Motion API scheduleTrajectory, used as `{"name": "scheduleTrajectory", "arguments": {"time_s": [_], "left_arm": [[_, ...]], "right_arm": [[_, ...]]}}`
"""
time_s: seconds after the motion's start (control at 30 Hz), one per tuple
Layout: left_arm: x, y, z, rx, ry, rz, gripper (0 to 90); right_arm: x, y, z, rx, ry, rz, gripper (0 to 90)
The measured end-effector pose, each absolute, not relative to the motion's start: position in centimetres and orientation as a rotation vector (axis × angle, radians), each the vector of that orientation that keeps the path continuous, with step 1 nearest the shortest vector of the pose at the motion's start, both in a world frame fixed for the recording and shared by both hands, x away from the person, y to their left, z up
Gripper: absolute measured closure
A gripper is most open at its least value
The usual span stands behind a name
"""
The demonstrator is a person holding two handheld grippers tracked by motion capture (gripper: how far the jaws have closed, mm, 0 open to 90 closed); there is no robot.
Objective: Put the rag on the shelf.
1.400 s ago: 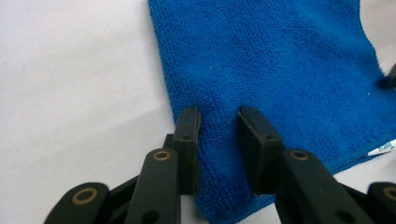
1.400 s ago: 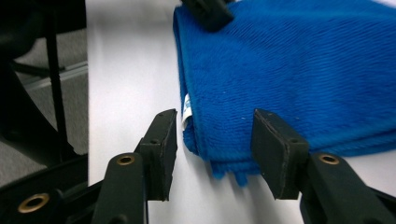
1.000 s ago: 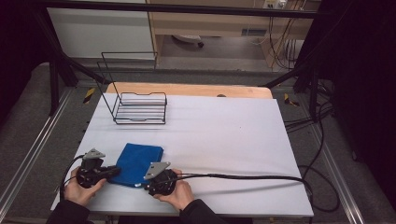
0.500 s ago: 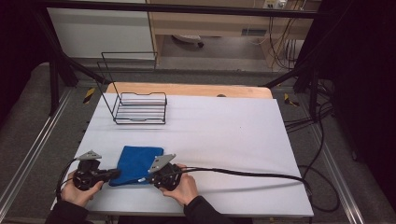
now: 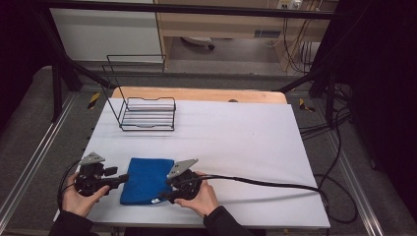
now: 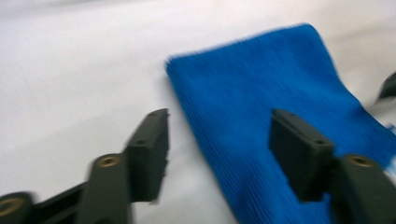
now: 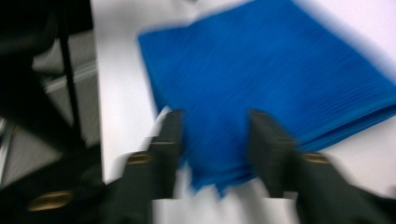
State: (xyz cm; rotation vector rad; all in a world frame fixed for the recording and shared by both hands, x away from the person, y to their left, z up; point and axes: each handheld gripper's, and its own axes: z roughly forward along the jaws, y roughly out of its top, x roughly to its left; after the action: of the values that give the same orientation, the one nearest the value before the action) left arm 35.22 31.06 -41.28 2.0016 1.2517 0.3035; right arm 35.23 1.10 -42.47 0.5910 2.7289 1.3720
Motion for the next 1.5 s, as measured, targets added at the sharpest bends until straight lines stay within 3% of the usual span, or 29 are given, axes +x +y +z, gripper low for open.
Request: {"name": "scheduleTrajectory", "arguments": {"time_s": [0.07,0.2,0.3,0.43,0.53,0.63,0.8,1.17,1.5], "left_arm": [[36.3,30.8,-41.2,2.012,1.256,0.309,29.3],[38.7,30.2,-41.2,2.022,1.272,0.333,27.8],[40.3,29.9,-41.5,2.022,1.282,0.323,32.8],[41.1,29.7,-42.4,2.069,1.284,0.315,47.0],[40.8,29.7,-42.8,2.062,1.264,0.292,58.2],[40.9,29.7,-43.2,2.078,1.265,0.283,63.8],[41.2,29.7,-44.0,2.084,1.281,0.252,66.7],[40.7,29.7,-44.0,2.087,1.269,0.223,78.8],[40.7,29.9,-44.2,2.077,1.245,0.214,84.1]], "right_arm": [[35.8,0.7,-41.5,0.611,2.671,1.4,38.0],[37.8,0.4,-40.6,0.697,2.571,1.396,29.6],[39.4,0.6,-41.0,0.782,2.537,1.378,26.5],[40.7,0.9,-41.9,0.862,2.51,1.369,26.3],[41.3,1.1,-42.5,0.898,2.507,1.359,29.1],[41.9,1.3,-42.9,0.948,2.492,1.364,32.2],[42.9,1.4,-43.8,0.99,2.511,1.318,48.8],[43.6,1.9,-45.5,1.046,2.576,1.264,65.6],[43.7,2.0,-45.5,1.125,2.647,1.292,83.2]]}}
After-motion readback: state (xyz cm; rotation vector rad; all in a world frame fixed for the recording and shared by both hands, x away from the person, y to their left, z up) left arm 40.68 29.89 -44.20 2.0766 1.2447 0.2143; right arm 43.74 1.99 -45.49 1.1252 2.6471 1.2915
